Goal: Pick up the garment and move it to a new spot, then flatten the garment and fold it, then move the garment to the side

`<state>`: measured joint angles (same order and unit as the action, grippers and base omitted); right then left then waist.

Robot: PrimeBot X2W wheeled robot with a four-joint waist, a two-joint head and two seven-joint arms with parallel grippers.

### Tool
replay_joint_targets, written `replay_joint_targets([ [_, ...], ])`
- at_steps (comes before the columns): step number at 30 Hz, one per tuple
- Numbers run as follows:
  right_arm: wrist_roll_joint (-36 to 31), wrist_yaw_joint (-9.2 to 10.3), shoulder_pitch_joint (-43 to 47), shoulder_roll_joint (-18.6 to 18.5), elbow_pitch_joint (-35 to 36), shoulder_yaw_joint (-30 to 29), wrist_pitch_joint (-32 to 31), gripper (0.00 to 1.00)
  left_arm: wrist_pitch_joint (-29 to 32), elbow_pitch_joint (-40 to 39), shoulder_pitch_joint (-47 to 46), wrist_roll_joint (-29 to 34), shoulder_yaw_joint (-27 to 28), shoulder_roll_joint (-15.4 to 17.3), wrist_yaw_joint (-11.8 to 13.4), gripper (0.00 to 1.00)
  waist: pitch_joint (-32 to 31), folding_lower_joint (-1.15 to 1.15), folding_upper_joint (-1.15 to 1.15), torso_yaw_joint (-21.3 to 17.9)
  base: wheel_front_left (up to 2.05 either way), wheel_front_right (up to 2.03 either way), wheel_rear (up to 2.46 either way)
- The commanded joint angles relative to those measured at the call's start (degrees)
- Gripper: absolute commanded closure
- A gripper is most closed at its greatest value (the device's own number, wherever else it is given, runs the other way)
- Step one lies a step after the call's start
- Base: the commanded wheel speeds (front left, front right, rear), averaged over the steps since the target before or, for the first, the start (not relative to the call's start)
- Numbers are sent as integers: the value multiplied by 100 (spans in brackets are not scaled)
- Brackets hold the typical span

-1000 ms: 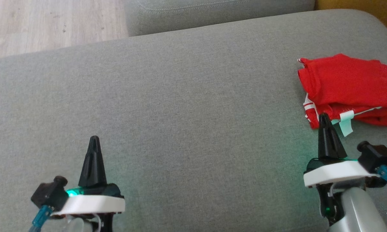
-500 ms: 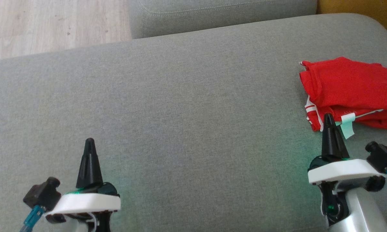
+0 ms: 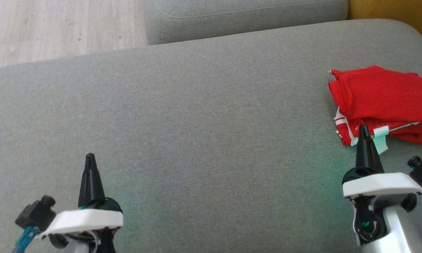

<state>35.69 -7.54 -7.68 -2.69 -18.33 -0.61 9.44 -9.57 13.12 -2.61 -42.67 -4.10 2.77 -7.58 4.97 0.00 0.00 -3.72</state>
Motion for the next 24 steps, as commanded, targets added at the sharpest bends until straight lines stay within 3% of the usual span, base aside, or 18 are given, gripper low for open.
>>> replay_joint_targets([
  [1, 212, 2, -153, -96, 217, -5, -54, 100, 33, -142, -242, -176, 105, 81, 3, 100, -10, 0, 0, 8, 0, 0, 0],
  [24, 1650, 3, -70, -122, 275, -90, -395, 100, 377, -89, -264, -1450, 279, 113, 4, 100, -130, 0, 0, 101, 0, 0, 0],
])
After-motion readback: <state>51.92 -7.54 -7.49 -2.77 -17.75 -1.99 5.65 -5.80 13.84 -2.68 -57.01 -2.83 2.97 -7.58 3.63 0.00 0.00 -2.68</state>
